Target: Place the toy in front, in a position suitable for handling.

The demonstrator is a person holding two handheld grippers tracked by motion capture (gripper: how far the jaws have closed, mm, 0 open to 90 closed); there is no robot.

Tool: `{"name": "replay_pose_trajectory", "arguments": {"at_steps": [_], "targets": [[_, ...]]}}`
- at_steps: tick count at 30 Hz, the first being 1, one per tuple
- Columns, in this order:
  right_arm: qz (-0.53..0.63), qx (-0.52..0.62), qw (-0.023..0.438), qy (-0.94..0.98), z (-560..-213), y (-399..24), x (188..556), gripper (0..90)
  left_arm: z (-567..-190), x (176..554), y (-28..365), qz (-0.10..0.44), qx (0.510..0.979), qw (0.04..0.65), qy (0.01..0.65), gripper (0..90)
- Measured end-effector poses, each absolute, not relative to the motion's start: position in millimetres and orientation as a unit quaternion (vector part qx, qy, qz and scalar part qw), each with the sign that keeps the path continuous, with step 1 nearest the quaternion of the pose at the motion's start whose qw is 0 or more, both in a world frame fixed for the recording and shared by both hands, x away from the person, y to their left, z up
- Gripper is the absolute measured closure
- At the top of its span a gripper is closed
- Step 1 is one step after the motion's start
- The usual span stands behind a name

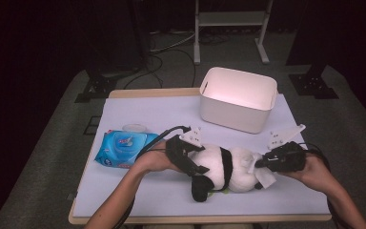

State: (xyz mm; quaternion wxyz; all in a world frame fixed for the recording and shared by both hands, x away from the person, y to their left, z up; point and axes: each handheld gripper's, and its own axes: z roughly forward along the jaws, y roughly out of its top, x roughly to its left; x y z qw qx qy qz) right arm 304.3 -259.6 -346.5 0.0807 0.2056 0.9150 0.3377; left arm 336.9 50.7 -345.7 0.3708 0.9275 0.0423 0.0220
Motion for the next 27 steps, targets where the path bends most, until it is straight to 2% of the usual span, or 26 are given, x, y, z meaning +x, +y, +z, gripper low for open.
{"name": "replay_pose_trajectory", "arguments": {"at_steps": [17, 27], "targets": [[0.340, 0.140, 0.055, 0.929, -342, -195, 320, 82.1, -350, 336, 54, 0.021, 0.925, 0.376, 0.048, 26.9], [0.339, 0.185, 0.073, 0.920, -343, -238, 317, 82.0, -352, 335, 56, 0.017, 0.924, 0.380, 0.045, 27.1]]}}
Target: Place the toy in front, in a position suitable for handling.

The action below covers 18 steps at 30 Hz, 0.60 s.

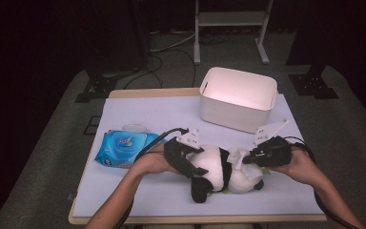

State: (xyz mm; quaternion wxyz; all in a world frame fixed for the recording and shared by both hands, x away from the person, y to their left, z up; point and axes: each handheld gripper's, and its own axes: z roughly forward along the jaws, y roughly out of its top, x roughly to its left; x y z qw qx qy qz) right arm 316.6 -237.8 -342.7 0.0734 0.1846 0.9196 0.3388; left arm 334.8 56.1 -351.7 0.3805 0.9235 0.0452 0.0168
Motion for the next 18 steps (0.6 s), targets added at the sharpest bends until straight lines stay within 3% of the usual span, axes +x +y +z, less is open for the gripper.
{"name": "replay_pose_trajectory", "arguments": {"at_steps": [11, 18], "targets": [[0.331, 0.236, 0.079, 0.910, -353, -276, 314, 82.0, -351, 334, 56, 0.017, 0.924, 0.379, 0.044, 27.0], [0.334, 0.230, 0.075, 0.911, -351, -273, 314, 82.0, -351, 335, 56, 0.015, 0.924, 0.379, 0.048, 26.9]]}}
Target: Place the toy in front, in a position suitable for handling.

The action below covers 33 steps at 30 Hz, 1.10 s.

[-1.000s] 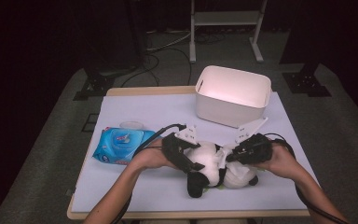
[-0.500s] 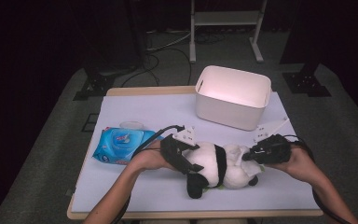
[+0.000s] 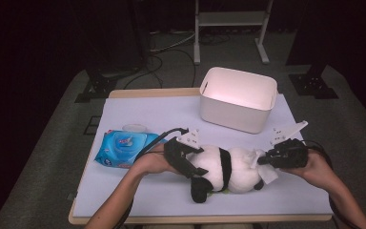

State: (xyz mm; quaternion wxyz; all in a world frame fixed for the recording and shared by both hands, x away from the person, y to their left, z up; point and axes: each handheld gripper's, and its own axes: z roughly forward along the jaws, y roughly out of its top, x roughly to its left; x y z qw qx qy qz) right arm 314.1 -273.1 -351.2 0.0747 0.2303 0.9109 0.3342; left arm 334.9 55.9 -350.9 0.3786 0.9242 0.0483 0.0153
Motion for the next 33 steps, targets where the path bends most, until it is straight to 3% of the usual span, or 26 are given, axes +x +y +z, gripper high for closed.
{"name": "replay_pose_trajectory", "arguments": {"at_steps": [9, 18, 21, 27, 33], "targets": [[0.329, 0.201, 0.064, 0.920, -348, -247, 320, 82.0, -349, 339, 56, 0.008, 0.922, 0.383, 0.061, 24.6], [0.331, 0.180, 0.044, 0.925, -349, -228, 324, 82.1, -348, 348, 55, 0.000, 0.922, 0.374, 0.100, 10.9], [0.330, 0.172, 0.038, 0.927, -349, -225, 323, 82.1, -352, 350, 55, -0.012, 0.926, 0.363, 0.104, 10.1], [0.324, 0.167, 0.038, 0.930, -346, -220, 322, 82.0, -358, 345, 53, -0.013, 0.925, 0.371, 0.085, 21.0], [0.324, 0.159, 0.043, 0.932, -341, -201, 331, 81.9, -357, 340, 49, 0.000, 0.927, 0.371, 0.059, 23.7]]}}
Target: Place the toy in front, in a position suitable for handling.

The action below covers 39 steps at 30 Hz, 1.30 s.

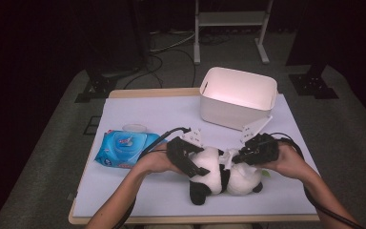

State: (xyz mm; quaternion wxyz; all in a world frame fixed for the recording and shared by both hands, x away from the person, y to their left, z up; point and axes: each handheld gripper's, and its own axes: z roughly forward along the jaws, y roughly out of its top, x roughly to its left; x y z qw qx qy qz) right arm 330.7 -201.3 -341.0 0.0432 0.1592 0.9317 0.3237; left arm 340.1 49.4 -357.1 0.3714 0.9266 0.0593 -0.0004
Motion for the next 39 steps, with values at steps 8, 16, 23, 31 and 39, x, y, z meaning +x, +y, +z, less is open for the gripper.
{"name": "replay_pose_trajectory", "arguments": {"at_steps": [8, 16, 23, 31, 39], "targets": [[0.324, 0.165, 0.050, 0.930, -341, -206, 337, 81.9, -358, 338, 53, 0.004, 0.924, 0.380, 0.047, 25.5], [0.331, 0.203, 0.054, 0.920, -346, -246, 329, 81.8, -359, 332, 57, 0.008, 0.923, 0.382, 0.043, 25.7], [0.330, 0.229, 0.051, 0.914, -352, -269, 323, 81.8, -360, 333, 59, 0.007, 0.922, 0.384, 0.046, 25.5], [0.328, 0.232, 0.065, 0.914, -351, -270, 321, 81.8, -359, 331, 57, 0.011, 0.924, 0.379, 0.043, 25.2], [0.330, 0.193, 0.058, 0.922, -343, -236, 332, 81.8, -358, 332, 55, 0.010, 0.923, 0.382, 0.048, 25.2]]}}
